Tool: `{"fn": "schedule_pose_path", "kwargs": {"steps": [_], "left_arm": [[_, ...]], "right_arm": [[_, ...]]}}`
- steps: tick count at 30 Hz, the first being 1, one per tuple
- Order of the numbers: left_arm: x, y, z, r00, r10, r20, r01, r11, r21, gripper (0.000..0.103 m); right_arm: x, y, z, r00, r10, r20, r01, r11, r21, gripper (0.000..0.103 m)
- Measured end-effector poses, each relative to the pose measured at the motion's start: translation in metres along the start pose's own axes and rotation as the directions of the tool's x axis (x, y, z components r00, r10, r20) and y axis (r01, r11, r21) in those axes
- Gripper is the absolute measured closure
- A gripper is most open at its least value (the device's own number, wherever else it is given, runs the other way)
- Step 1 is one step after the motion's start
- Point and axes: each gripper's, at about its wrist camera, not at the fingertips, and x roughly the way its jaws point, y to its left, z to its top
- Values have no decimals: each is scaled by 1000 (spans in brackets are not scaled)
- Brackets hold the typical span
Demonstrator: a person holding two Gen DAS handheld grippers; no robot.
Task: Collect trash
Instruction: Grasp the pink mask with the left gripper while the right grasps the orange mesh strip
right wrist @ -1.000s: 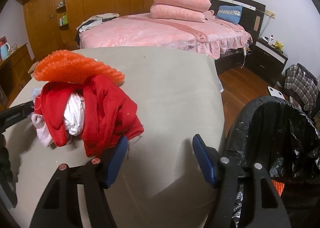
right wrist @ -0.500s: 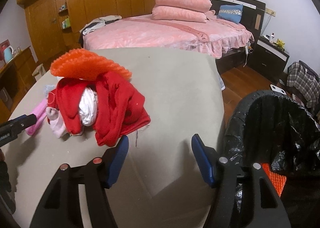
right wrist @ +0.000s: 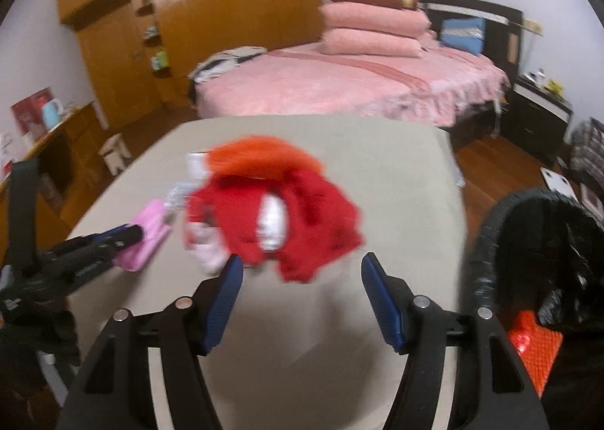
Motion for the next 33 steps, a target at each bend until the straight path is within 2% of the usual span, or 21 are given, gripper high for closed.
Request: {"fn": "schedule_pose_path", "kwargs": {"steps": [6, 12, 16, 22, 25, 33], "left_arm": [[-10, 8, -8, 1000, 24, 4, -24, 1000, 16, 86], [-11, 24, -10, 999, 46, -3, -46, 999, 1, 86], [-17, 28, -4, 999, 33, 14, -33, 999, -6, 86], [-30, 17, 21, 998, 2, 70, -2, 1000, -2, 86], [-35, 7, 36, 995, -13, 102, 13, 1000, 3, 86], [-22, -21, 63, 993, -16, 119, 12, 999, 29, 86]], "right_arm": [[4, 42, 5, 996, 92, -1, -92, 992, -91, 41], [27, 61, 3, 996, 81, -40, -85, 988, -126, 45], [21, 54, 6, 998, 59, -23, -61, 993, -98, 45], [-3, 38, 32, 998, 15, 66, -11, 998, -61, 45], [-8, 30, 47, 995, 3, 99, 1, 999, -40, 37], [30, 23, 76, 998, -10, 64, 11, 1000, -21, 35]]}}
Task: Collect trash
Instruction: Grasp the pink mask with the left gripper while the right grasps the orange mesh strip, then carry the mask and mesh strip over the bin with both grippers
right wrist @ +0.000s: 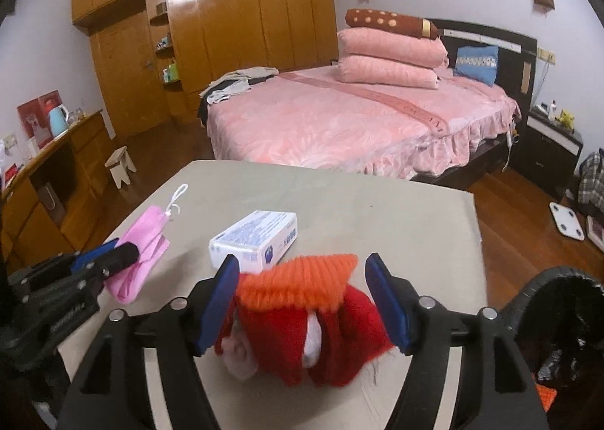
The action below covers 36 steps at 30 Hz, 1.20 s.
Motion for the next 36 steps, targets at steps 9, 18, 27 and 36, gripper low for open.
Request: {"fn": "schedule_pose_path", "kwargs": {"steps": [9, 18, 27, 36], "left_arm": [[7, -1, -7, 999, 15, -34, -15, 1000, -5, 86], [-5, -1, -6, 1000, 6, -19, -6, 1000, -15, 86], [-41, -24, 0, 998, -41, 50, 40, 999, 17, 86], [-63, -76, 0, 989, -131, 73, 124, 989, 85, 86]], "right_arm": [[39, 3, -20, 991, 19, -135, -24, 999, -39, 70], [-3, 4, -10, 993, 112, -43, -113, 993, -23, 80], [-62, -9, -5, 989, 137, 48, -137, 991, 7, 80], [-109, -39, -12, 989, 98, 109, -102, 994, 36, 80]]}}
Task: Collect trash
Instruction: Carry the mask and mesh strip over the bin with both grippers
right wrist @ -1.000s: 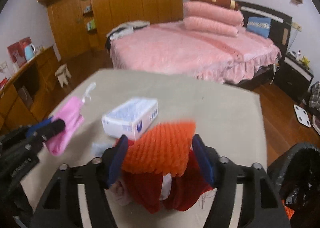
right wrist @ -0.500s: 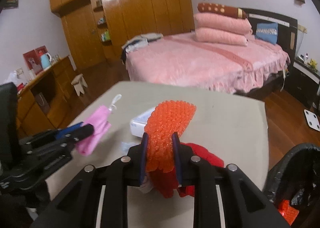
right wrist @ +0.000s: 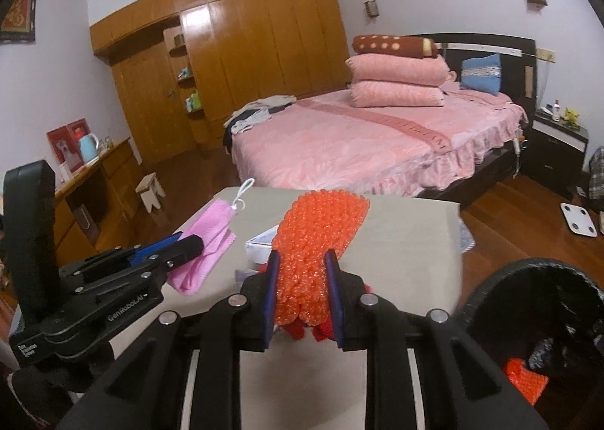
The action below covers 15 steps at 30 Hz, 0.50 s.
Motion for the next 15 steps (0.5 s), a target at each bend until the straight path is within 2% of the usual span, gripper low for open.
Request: {"fn": "schedule_pose_path", "kwargs": {"steps": [8, 15], "left_arm": [[1, -55, 0, 996, -88, 3, 88, 994, 62, 86], [10, -111, -7, 983, -184, -26, 186, 974, 132, 86]], "right_arm": [[-47, -39, -8, 995, -93, 44, 92, 996, 21, 80], [-83, -91, -20, 978, -201, 54, 196, 977, 86, 80]]}}
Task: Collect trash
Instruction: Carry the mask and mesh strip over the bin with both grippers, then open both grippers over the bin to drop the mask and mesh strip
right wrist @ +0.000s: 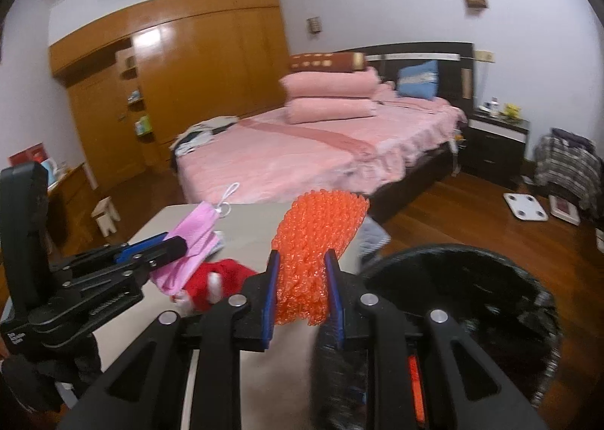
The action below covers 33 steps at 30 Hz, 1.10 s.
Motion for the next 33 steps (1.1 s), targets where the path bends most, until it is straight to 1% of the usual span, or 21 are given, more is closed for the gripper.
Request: {"fn": "schedule_pose_path", "kwargs": {"steps": [4, 6, 13, 16, 19, 24, 32, 33], "left_arm": [[17, -35, -1, 998, -60, -21, 61, 997, 44, 86], [25, -51, -2, 996, -85, -31, 87, 994, 65, 86], [57, -108, -4, 982, -180, -57, 186, 975, 125, 86], [70, -130, -7, 976, -204, -69, 212, 966, 145, 86], [86, -145, -10, 972, -219, -88, 230, 960, 157, 86], [111, -166, -16, 967, -221, -126, 241, 954, 180, 86], [141, -171, -25, 961, -204, -187, 240, 952, 193, 85], [143, -171, -25, 959, -207, -191, 244, 950, 193, 84]], "right_arm": [[-15, -35, -8, 998, -67, -2, 67, 997, 36, 80], [-19, -47, -11, 996, -92, -3, 92, 995, 42, 80], [-33, -97, -21, 983, -182, -11, 182, 980, 84, 80], [-35, -117, -26, 977, -210, -20, 211, 972, 104, 80], [-36, -131, -31, 973, -231, -31, 233, 966, 114, 80], [-26, -157, -44, 964, -261, -61, 267, 954, 135, 80], [-4, -188, -68, 955, -269, -126, 290, 937, 196, 80], [-3, -191, -71, 954, -269, -131, 292, 935, 201, 80]]}}
